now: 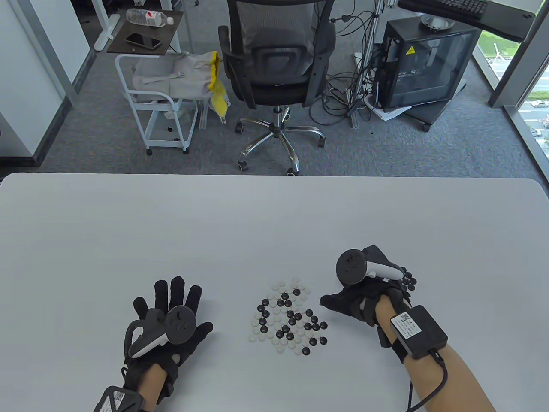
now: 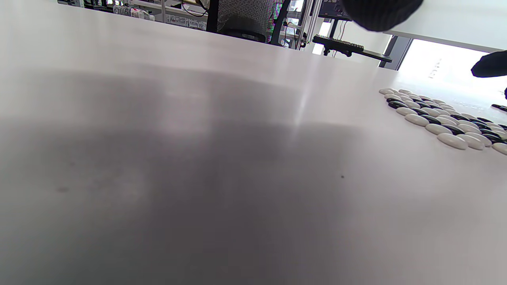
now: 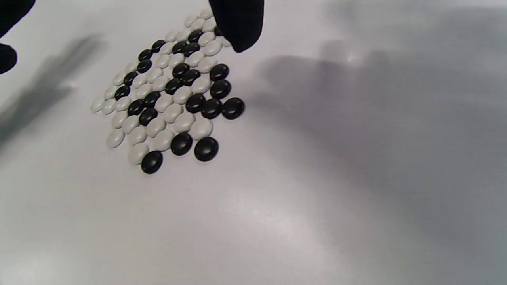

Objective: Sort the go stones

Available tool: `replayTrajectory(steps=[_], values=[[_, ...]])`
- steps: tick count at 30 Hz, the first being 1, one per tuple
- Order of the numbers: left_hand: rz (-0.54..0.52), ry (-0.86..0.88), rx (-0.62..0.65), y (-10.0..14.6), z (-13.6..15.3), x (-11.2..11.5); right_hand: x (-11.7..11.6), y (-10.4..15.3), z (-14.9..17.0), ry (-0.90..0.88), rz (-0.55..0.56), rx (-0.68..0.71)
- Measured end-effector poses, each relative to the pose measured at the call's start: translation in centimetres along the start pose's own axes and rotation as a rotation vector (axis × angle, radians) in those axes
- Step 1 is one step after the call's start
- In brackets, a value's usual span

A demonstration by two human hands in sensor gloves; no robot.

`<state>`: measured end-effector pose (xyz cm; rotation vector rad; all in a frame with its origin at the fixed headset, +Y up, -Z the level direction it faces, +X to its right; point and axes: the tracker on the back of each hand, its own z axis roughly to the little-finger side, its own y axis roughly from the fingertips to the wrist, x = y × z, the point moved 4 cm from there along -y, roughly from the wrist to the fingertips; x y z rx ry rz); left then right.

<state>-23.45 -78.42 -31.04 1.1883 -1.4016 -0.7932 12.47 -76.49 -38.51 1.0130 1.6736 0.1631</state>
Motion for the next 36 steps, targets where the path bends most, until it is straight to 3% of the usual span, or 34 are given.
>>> replayTrajectory(steps=[6,12,19,28,36], values=[[-0.006,0.006,0.001,0.1,0.1,-0.1,-1.6,-2.2,-2.0,0.027,-0.055,0.05],[-0.012,0.016,0.0,0.2,0.3,-0.1,-1.3,-2.4,-0.1,-0.016,-0.04,-0.01],[-0.01,0.014,-0.002,0.3,0.4,-0.1,0.2,0.7,6.8,-0.123,0.029,-0.188],[-0.001,0.013,-0.003,0.1,0.5,0.1,-0.8,7.3,15.3,-0.201,0.072,-0.408],[0.015,0.0,-0.003,-0.2,0.4,0.5,-1.6,9.3,18.5,-0.251,0.138,-0.466]])
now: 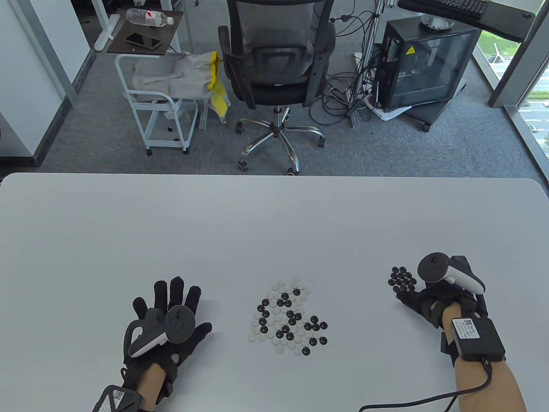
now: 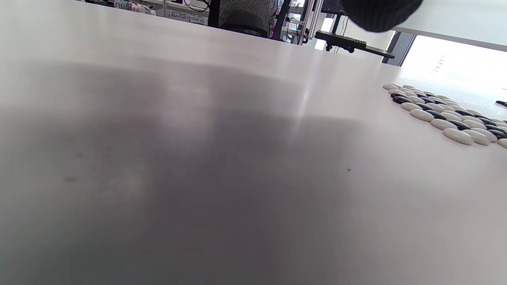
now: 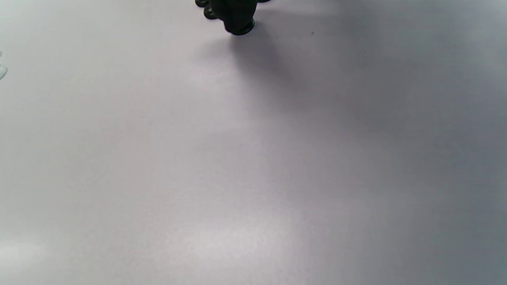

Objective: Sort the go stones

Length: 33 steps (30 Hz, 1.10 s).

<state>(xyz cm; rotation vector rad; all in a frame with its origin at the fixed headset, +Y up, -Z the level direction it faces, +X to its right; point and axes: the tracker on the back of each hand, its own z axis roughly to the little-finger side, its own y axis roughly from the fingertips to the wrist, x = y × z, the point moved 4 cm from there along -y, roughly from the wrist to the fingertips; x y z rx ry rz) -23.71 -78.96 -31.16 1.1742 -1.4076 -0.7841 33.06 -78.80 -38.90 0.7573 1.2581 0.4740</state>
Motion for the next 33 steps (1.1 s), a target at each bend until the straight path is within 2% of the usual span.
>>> replayTrajectory(steps=[10,14,16,20,25,29,33], values=[[0.0,0.005,-0.003,0.0,0.0,0.0,0.4,0.0,-0.2,0.012,0.033,-0.014],[0.0,0.009,-0.004,0.0,0.1,0.0,1.3,0.7,-3.2,0.016,0.084,0.094],[0.001,0.009,-0.005,0.0,0.1,0.0,1.2,0.9,-5.2,0.014,0.058,0.156],[0.003,0.006,-0.006,0.0,0.0,-0.1,-0.4,1.2,-10.7,0.094,-0.033,0.278],[-0.004,0.003,-0.002,0.0,0.0,-0.1,-3.2,1.5,-16.0,0.182,-0.109,0.409],[-0.008,0.007,-0.002,0.1,0.1,-0.2,-5.3,1.4,-18.4,0.235,-0.162,0.463],[-0.016,0.011,-0.001,0.2,0.1,-0.3,-6.7,1.0,-19.3,0.241,-0.188,0.489]])
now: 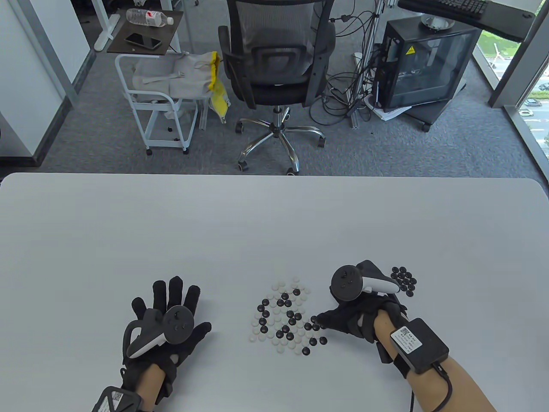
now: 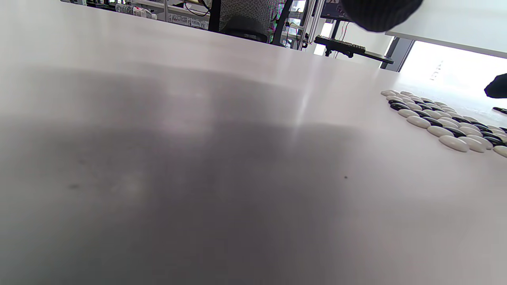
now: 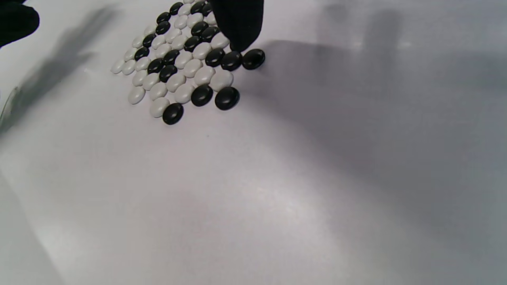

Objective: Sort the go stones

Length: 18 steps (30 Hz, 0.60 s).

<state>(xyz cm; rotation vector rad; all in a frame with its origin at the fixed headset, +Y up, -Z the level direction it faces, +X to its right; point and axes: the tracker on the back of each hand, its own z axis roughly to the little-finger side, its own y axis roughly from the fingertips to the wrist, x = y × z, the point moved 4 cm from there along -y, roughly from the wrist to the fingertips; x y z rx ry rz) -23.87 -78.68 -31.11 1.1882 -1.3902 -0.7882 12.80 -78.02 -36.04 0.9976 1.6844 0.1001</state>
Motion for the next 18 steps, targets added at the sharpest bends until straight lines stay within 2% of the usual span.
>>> replayTrajectory(steps=[4,8,14,18], values=[[-0.002,0.003,0.0,0.1,0.1,0.0,-0.7,-0.6,0.4,-0.017,-0.024,-0.002],[-0.004,0.007,-0.001,0.1,0.1,-0.1,-0.4,0.0,2.0,-0.044,-0.011,-0.032],[-0.002,0.007,-0.003,0.1,0.3,0.0,1.4,2.9,7.5,-0.061,0.058,-0.226],[-0.006,0.008,-0.002,0.2,0.3,-0.1,2.3,5.3,12.0,-0.148,0.126,-0.374]])
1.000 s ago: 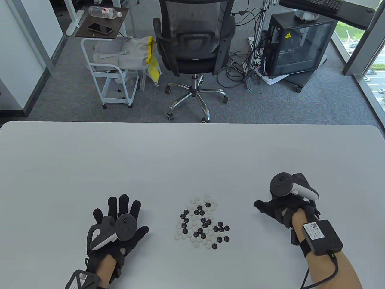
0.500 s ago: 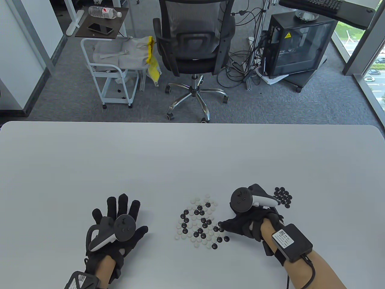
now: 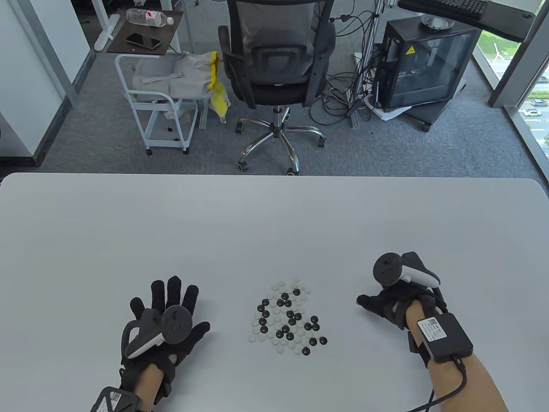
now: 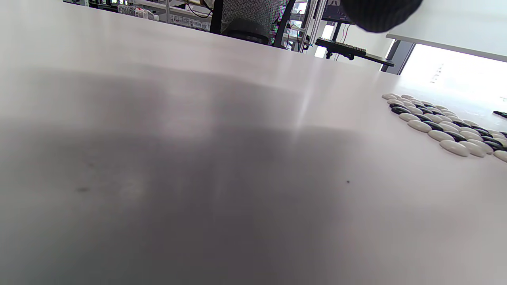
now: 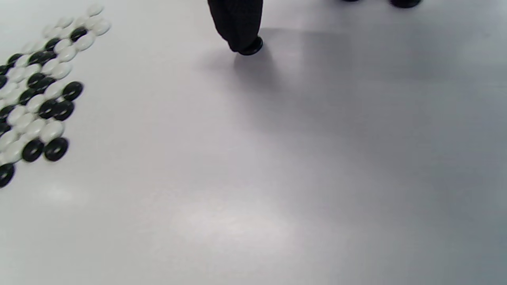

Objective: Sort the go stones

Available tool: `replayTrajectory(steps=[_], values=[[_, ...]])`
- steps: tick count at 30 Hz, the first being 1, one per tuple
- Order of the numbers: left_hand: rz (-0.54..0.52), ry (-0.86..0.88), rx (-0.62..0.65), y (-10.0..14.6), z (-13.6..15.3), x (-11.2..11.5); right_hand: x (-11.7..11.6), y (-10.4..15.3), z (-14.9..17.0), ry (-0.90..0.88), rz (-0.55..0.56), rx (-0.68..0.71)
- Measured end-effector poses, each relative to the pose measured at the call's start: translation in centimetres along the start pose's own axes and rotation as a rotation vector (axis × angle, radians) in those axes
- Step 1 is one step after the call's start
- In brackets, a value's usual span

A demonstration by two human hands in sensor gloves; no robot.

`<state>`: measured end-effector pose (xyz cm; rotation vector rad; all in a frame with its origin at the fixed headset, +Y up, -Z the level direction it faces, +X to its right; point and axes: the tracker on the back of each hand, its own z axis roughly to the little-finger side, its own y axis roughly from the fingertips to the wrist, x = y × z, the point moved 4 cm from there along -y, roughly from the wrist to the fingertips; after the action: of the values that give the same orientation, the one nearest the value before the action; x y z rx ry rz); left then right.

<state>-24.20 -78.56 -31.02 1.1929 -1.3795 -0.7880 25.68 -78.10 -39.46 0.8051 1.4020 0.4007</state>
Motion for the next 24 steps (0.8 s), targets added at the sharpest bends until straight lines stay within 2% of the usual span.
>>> replayTrajectory(steps=[5,11,19,24], values=[[0.002,-0.002,0.0,0.0,0.0,0.0,0.6,0.7,3.5,-0.081,0.046,-0.085],[0.006,-0.011,0.002,0.0,-0.1,0.1,0.8,0.8,4.9,-0.084,0.082,-0.128],[0.002,-0.01,0.004,0.0,-0.2,0.0,1.0,0.8,5.2,-0.109,0.106,-0.137],[0.0,0.001,0.001,0.0,0.0,0.0,1.8,1.5,3.0,-0.109,0.164,-0.039]])
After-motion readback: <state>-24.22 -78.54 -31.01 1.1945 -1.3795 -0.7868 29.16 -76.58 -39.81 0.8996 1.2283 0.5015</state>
